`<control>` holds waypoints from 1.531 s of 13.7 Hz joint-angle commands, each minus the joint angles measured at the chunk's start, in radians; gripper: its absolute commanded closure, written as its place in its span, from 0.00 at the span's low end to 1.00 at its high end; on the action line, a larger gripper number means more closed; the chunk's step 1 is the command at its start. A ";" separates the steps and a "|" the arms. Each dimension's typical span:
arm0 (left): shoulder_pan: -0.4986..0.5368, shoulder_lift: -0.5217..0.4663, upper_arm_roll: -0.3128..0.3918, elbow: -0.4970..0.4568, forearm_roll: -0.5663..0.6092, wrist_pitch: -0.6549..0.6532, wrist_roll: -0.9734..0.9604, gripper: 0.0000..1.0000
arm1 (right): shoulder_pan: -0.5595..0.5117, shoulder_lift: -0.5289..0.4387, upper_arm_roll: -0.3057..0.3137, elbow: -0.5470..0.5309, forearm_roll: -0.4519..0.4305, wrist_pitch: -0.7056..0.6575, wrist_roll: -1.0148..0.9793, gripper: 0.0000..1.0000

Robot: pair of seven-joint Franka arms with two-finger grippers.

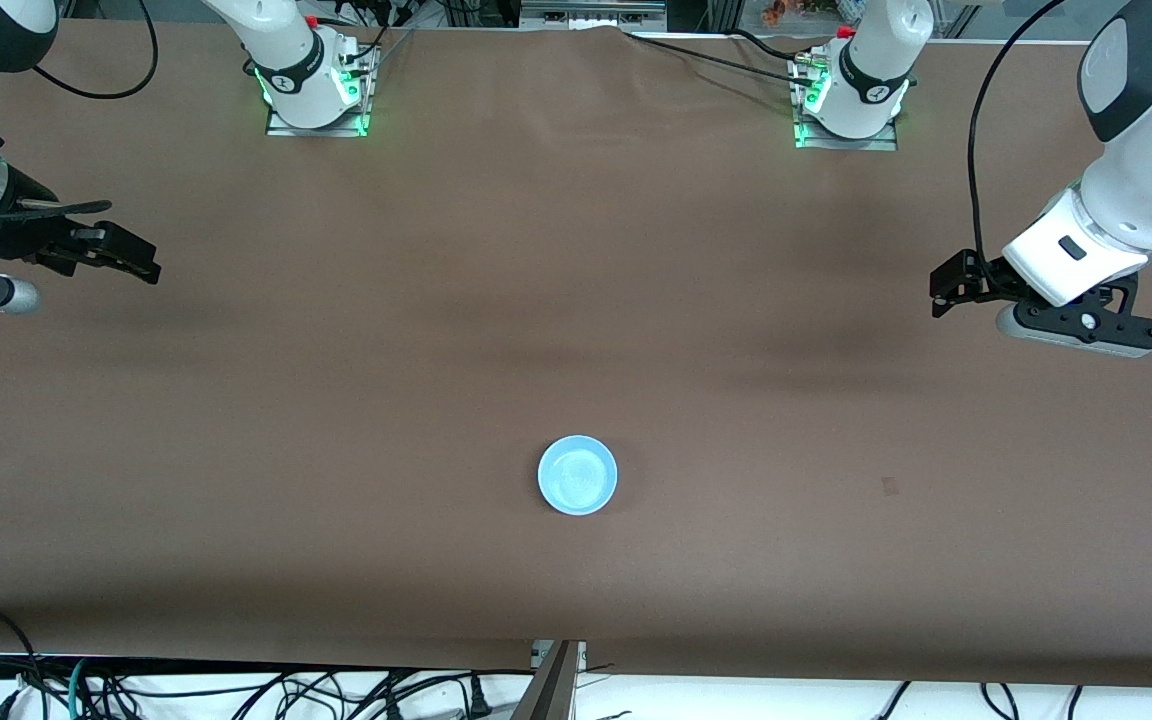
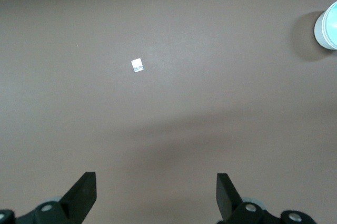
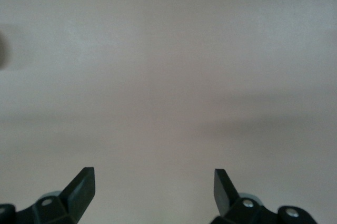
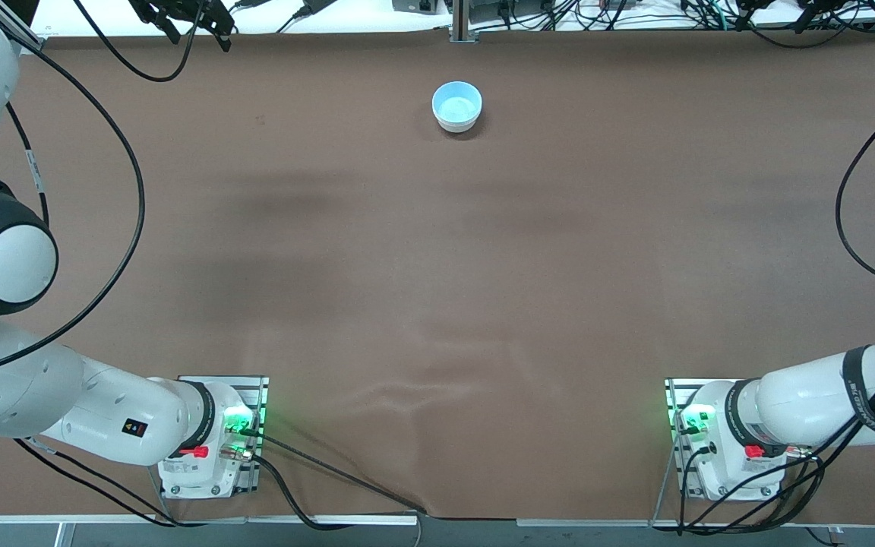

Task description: Stack pink and blue bowls on white bowl

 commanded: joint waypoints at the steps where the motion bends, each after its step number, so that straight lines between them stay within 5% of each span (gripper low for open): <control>1: 0.006 -0.010 -0.011 -0.013 0.027 0.009 -0.009 0.00 | -0.004 0.007 0.001 0.020 0.013 -0.010 0.008 0.00; 21: 0.000 0.010 -0.011 -0.006 0.027 0.011 -0.008 0.00 | -0.006 0.010 -0.001 0.018 0.010 -0.015 0.008 0.00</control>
